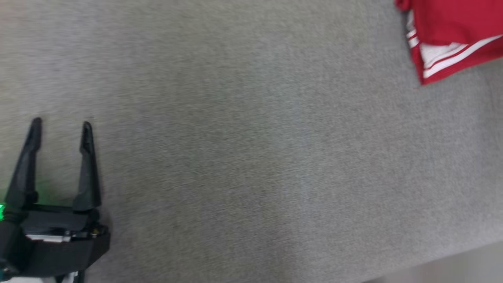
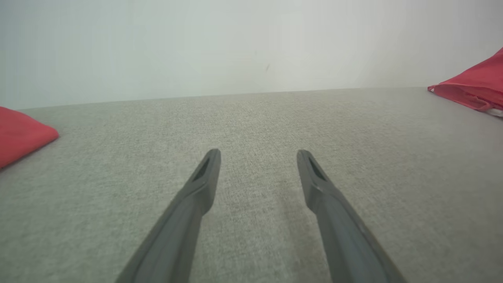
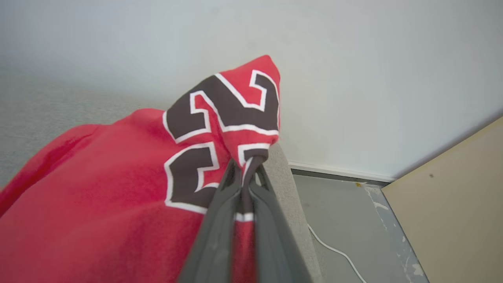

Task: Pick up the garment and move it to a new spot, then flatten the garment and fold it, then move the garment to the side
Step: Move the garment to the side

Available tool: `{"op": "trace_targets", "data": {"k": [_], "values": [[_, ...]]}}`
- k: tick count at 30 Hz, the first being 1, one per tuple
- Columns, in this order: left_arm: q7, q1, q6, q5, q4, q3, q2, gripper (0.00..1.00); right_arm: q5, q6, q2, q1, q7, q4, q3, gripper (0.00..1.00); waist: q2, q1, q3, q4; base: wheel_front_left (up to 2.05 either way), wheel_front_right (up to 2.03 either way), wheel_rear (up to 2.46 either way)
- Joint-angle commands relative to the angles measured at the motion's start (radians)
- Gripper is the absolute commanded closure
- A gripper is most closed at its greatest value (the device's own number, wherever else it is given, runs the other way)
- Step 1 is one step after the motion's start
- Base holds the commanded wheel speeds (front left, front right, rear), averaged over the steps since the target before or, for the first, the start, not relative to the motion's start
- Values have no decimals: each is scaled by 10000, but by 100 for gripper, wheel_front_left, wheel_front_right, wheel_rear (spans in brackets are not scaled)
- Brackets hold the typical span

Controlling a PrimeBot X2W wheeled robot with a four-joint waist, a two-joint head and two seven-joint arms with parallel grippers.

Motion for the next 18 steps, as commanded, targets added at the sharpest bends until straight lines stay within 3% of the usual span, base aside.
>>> {"op": "trace_targets", "data": {"k": [1,12,13,14,15,18], "values": [[-1,47,-46,69,-8,-8,59,0,-83,-28,-135,-196,75,-101,-91,100,-2,-1,755,-786,0,0,0],[47,289,-35,-96,22,-141,-117,0,-802,-28,-409,-1172,874,114,-251,100,-2,-1,541,-407,0,0,0],[48,292,-36,-108,48,-149,-135,0,-931,-28,-390,-1244,948,211,-246,70,-2,-1,542,-358,0,0,0],[48,289,-40,-115,75,-179,-158,0,-1089,-28,-396,-1341,1032,337,-263,49,-2,-1,545,-309,0,0,0],[48,289,-45,-117,113,-201,-170,0,-1235,-28,-375,-1443,1036,440,-309,0,-2,-1,539,-266,0,0,0],[50,237,-63,-179,266,-277,-235,0,-1751,-28,-330,-1589,780,713,-484,0,-2,-1,440,-94,0,0,0]]}}
